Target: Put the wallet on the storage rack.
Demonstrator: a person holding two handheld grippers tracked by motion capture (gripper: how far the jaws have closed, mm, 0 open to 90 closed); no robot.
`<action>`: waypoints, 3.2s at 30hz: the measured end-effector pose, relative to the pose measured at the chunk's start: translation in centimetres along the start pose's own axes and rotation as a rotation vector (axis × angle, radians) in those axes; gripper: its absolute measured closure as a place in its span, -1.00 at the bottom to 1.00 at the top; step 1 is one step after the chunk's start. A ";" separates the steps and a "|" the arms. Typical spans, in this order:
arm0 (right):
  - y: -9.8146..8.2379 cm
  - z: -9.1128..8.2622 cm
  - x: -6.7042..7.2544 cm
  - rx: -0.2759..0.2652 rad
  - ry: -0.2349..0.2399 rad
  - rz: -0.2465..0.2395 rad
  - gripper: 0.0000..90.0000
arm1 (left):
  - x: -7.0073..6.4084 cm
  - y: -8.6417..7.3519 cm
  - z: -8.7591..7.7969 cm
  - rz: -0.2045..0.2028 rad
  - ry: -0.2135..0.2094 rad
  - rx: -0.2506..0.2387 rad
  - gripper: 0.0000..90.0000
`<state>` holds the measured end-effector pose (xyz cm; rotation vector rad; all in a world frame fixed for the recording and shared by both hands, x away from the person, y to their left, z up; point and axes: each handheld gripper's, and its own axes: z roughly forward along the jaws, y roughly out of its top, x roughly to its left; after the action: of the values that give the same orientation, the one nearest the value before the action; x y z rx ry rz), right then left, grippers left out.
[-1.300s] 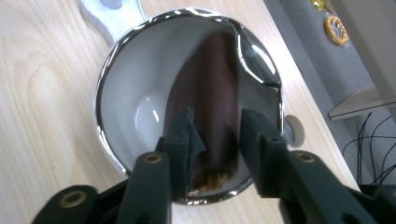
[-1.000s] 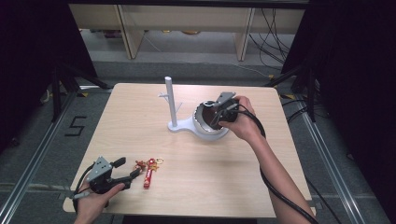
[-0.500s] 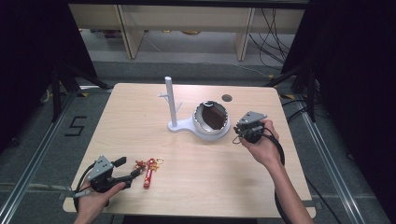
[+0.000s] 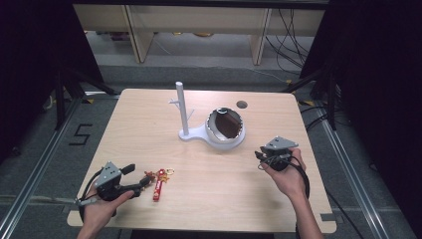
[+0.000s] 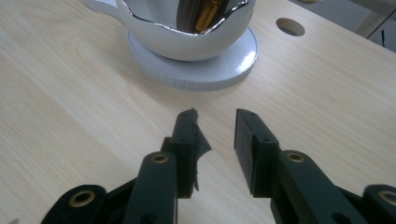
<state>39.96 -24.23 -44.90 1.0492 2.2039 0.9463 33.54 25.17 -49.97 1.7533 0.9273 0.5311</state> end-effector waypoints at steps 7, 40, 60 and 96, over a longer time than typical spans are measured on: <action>-1.2 -0.3 -0.4 -0.006 -0.010 0.044 0.47 | 0.4 0.1 0.9 -0.047 0.017 0.079 -0.52; -1.6 0.0 0.2 0.051 0.046 0.064 0.41 | 0.6 3.8 4.6 0.053 -0.033 0.737 -0.12; -1.9 0.3 0.2 0.053 0.054 0.064 0.40 | -0.4 3.8 6.0 0.147 -0.030 0.845 0.23; -2.3 0.3 0.3 0.045 0.048 0.067 0.38 | -1.6 9.4 2.8 0.144 0.039 0.136 0.26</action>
<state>39.01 -24.91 -46.91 1.1388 2.2510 0.9643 37.75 20.65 -42.18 1.9488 0.8858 0.6097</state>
